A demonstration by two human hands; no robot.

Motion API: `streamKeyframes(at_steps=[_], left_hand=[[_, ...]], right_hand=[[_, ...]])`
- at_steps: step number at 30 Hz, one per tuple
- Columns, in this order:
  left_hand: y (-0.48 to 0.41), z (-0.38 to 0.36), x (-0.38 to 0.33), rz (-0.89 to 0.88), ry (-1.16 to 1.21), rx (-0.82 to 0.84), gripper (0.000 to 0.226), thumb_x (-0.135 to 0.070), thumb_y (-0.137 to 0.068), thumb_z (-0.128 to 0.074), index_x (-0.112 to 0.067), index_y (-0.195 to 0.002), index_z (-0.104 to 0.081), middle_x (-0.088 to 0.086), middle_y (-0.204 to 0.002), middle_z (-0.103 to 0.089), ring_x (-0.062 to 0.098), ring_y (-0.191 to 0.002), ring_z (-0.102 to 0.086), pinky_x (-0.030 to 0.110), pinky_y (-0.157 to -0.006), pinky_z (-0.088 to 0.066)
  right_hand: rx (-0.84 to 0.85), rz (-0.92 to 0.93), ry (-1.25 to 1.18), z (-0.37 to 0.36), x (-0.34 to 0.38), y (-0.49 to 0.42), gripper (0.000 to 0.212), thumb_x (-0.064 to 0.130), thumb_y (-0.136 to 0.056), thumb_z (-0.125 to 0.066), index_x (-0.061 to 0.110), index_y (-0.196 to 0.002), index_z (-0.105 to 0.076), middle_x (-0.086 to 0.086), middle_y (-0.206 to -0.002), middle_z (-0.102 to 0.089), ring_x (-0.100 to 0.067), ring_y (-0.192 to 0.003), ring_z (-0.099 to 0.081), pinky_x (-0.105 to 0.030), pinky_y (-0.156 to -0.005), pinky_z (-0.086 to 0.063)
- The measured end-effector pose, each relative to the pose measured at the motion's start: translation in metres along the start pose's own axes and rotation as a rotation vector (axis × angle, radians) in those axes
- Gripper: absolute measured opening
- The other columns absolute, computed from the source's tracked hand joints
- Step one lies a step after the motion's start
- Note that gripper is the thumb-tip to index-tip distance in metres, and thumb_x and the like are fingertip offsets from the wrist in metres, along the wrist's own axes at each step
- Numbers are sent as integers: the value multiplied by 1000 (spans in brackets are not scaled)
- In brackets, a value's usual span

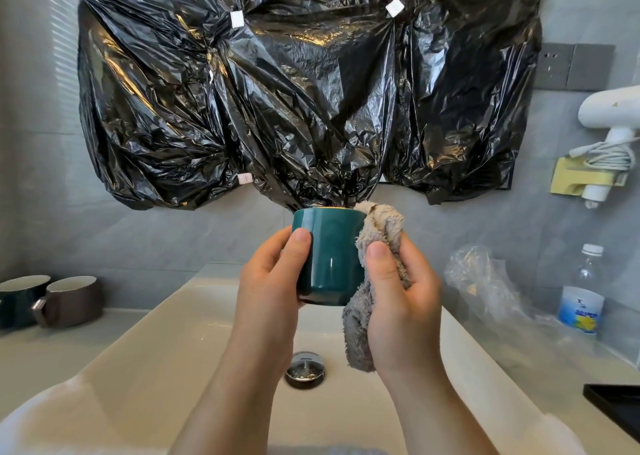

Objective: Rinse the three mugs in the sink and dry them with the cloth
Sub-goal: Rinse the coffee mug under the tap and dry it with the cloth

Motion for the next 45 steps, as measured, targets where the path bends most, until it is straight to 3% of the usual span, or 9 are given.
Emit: streamKeyframes(at_steps=[5,11,15,20,27,32,35,40,45], left_hand=[[3,-6,0,-56,-72,279,58,-33,-66,-69,-25,-124,-65,5,-107,-74,18,-93,-70,27,-75,-57],[1,-5,2,-41,-41,153,50,-35,-60,-80,-26,-108,-72,5,-96,-75,18,-86,-70,30,-72,-56],[1,-1,3,-3,-16,134,51,-36,-60,-79,-19,-107,-72,10,-95,-74,27,-86,-70,52,-81,-56],[-1,1,3,32,143,173,54,-34,-64,-76,-9,-113,-72,21,-106,-72,31,-93,-71,43,-77,-62],[-4,6,7,36,118,40,61,-37,-59,-76,-6,-111,-68,13,-93,-73,27,-84,-69,37,-68,-59],[0,0,8,77,270,227,47,-38,-69,-67,-15,-107,-78,16,-108,-75,30,-96,-73,39,-76,-61],[-2,5,9,102,173,198,52,-45,-70,-66,-17,-112,-76,16,-115,-75,30,-104,-71,42,-87,-60],[-3,4,11,147,96,106,69,-48,-60,-72,-14,-120,-69,14,-110,-75,29,-97,-70,43,-79,-60],[-4,9,5,74,229,-17,76,-44,-64,-75,-3,-127,-63,29,-123,-67,47,-114,-64,61,-97,-52]], right_hand=[[-36,17,2,7,1,-2,30,28,-96,-50,25,-119,-70,2,-109,-75,-16,-105,-69,-37,-87,-56],[40,111,42,1,7,2,42,28,-96,-48,11,-132,-62,-8,-122,-69,-26,-119,-62,-56,-99,-50],[23,74,29,3,4,-1,42,30,-97,-46,12,-129,-64,-6,-121,-71,-24,-118,-64,-52,-97,-52],[61,-35,-15,3,-1,-3,34,31,-98,-44,17,-114,-70,-5,-103,-75,-24,-100,-70,-42,-82,-57],[44,399,467,-7,10,6,33,31,-96,-46,23,-122,-65,18,-116,-64,-11,-113,-58,-32,-96,-48],[63,5,60,3,-2,-3,45,46,-94,-42,21,-121,-68,-5,-117,-70,-29,-116,-62,-54,-94,-53],[49,-15,92,5,1,-2,47,47,-94,-44,19,-122,-67,-6,-116,-70,-28,-114,-63,-55,-93,-52],[58,342,487,0,20,-1,25,33,-95,-45,27,-109,-65,22,-104,-63,-1,-105,-53,-28,-93,-46],[124,419,602,-11,24,7,25,28,-97,-44,15,-102,-65,10,-91,-62,-4,-93,-50,-22,-82,-41]])
Point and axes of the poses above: each hand's wrist, its own y-axis away from the middle knuckle, its own z-axis out of the back of the hand, x = y × z, the point moved 4 cm from there along -y, towards the middle knuckle
